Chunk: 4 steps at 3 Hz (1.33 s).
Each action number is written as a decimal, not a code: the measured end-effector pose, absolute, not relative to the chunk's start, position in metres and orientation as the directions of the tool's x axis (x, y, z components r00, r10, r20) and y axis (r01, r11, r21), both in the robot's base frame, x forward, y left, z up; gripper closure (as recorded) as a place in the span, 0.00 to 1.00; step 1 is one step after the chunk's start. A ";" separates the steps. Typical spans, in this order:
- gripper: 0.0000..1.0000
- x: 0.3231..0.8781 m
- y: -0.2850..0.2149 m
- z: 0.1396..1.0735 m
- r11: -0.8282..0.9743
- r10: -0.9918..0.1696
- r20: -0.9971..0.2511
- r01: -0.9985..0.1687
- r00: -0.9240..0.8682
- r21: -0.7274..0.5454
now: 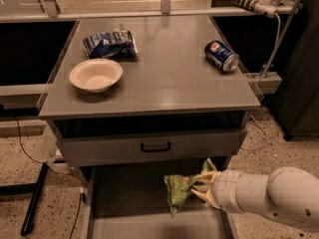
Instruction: Place green jalapeno chip bag into middle drawer
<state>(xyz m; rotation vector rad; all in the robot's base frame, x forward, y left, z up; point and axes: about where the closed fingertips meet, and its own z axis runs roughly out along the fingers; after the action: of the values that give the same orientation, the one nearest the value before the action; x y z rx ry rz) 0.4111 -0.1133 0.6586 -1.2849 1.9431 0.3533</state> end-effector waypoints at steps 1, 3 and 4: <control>1.00 0.425 -0.124 0.612 0.465 -0.653 -0.730 -0.868 -0.201 -0.177; 1.00 0.446 -0.119 0.562 0.418 -0.636 -0.748 -0.899 -0.187 -0.131; 1.00 0.450 -0.105 0.524 0.407 -0.654 -0.728 -0.906 -0.204 -0.112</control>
Offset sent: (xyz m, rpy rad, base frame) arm 0.0615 -0.0097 -0.1441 0.0919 0.0748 0.1533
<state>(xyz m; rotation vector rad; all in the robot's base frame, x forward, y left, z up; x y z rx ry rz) 0.4503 -0.1050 0.5244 -1.3283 1.9461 0.4469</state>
